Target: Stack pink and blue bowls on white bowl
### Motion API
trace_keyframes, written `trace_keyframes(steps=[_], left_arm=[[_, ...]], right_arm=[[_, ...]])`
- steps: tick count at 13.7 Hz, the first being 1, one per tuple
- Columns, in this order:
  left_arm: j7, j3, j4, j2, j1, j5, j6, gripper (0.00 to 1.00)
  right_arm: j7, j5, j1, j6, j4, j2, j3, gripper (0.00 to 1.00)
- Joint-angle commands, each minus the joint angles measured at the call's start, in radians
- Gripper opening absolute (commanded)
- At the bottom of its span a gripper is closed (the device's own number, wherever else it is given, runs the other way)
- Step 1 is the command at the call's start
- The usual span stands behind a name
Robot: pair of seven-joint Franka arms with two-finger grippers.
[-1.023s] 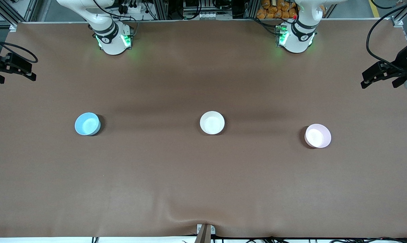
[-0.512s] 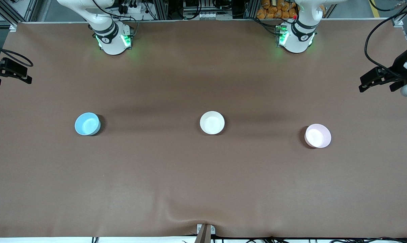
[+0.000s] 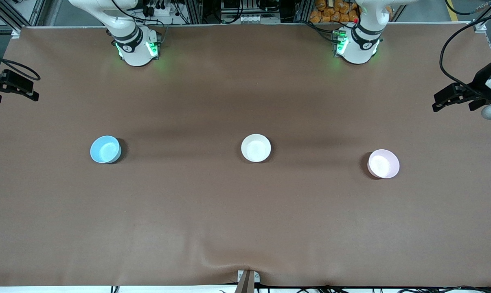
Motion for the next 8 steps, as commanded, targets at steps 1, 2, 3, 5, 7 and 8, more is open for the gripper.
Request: trace_keyframes(steps=[1, 2, 3, 5, 7, 8], left_arm=[[0.015, 0.003, -0.023, 0.007, 0.01, -0.019, 0.006, 1.0], [0.015, 0.002, -0.052, 0.009, 0.039, -0.019, 0.044, 1.0], [0.015, 0.002, -0.089, 0.01, 0.052, -0.019, 0.088, 1.0], [0.017, 0.002, -0.171, 0.027, 0.055, -0.019, 0.198, 1.0], [0.017, 0.002, -0.266, 0.05, 0.055, -0.019, 0.373, 1.0], [0.017, 0.002, -0.309, 0.061, 0.055, -0.018, 0.448, 1.0]], right_arm=[[0.007, -0.004, -0.005, -0.007, 0.015, 0.005, 0.006, 1.0], [0.007, -0.004, -0.006, -0.008, 0.015, 0.005, 0.006, 1.0], [0.007, -0.004, -0.006, -0.008, 0.015, 0.005, 0.006, 1.0], [0.009, -0.003, -0.006, -0.008, 0.015, 0.005, 0.006, 1.0], [0.01, 0.002, -0.009, -0.008, 0.015, 0.007, 0.006, 1.0], [0.01, 0.004, -0.009, -0.008, 0.015, 0.007, 0.006, 1.0]])
